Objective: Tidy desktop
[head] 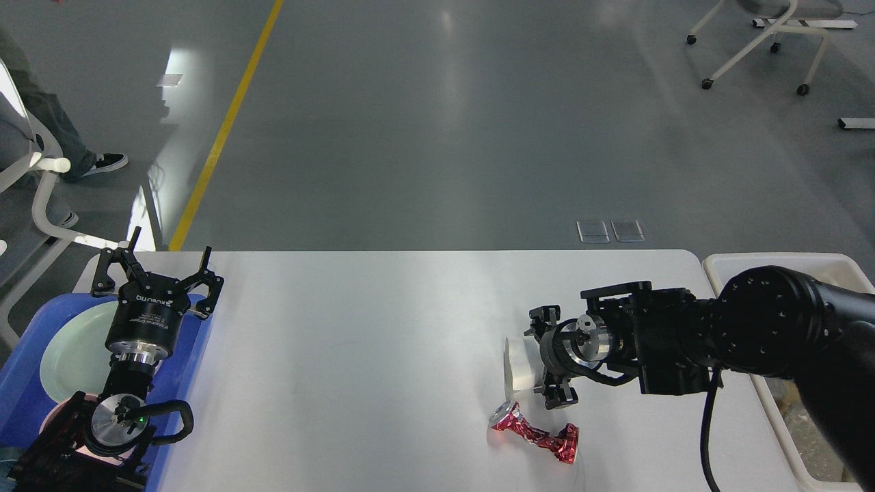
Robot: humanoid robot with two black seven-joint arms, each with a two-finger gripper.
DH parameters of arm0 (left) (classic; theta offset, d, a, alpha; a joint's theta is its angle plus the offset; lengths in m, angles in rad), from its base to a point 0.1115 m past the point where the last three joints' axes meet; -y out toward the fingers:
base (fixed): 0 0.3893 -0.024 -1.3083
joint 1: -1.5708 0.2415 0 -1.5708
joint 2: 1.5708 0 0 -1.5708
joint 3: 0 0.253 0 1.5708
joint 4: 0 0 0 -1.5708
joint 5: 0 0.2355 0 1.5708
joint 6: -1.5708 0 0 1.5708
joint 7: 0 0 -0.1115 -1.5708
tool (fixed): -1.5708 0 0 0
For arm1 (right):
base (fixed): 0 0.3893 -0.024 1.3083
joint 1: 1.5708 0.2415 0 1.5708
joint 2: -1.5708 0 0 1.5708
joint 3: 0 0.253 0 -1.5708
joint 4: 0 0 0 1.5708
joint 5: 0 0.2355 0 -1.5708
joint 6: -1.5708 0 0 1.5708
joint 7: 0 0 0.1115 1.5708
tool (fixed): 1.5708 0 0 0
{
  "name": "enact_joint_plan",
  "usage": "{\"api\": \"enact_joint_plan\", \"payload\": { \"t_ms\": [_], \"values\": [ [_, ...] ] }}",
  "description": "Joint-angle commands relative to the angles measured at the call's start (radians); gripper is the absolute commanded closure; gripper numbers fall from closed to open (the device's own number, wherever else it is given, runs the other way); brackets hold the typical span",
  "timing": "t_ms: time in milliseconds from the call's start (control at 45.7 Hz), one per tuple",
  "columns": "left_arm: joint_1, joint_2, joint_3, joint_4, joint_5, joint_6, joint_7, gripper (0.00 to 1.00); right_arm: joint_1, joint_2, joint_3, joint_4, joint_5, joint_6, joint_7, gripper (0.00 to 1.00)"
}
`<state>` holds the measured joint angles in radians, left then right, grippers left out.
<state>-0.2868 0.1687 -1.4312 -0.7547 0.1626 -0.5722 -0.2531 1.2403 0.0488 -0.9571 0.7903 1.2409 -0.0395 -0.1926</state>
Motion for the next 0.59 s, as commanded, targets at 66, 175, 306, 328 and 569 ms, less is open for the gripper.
{"api": "enact_joint_plan", "payload": {
  "t_ms": [66, 175, 306, 328, 569],
  "values": [
    [0.000, 0.000, 0.000, 0.000, 0.000, 0.000, 0.000, 0.03, -0.004, 0.000, 0.000, -0.003, -0.006, 0.003, 0.001, 0.16],
    [0.000, 0.000, 0.000, 0.000, 0.000, 0.000, 0.000, 0.03, -0.005, 0.002, 0.000, -0.002, -0.008, 0.006, 0.001, 0.44],
    [0.000, 0.000, 0.000, 0.000, 0.000, 0.000, 0.000, 0.03, -0.005, 0.002, 0.000, 0.001, -0.043, 0.006, -0.001, 0.64],
    [0.000, 0.000, 0.000, 0.000, 0.000, 0.000, 0.000, 0.03, -0.005, 0.002, 0.001, 0.003, -0.049, 0.006, -0.001, 0.67],
    [0.000, 0.000, 0.000, 0.000, 0.000, 0.000, 0.000, 0.03, 0.014, -0.001, 0.015, 0.013, -0.061, 0.016, -0.005, 1.00]
  ]
}}
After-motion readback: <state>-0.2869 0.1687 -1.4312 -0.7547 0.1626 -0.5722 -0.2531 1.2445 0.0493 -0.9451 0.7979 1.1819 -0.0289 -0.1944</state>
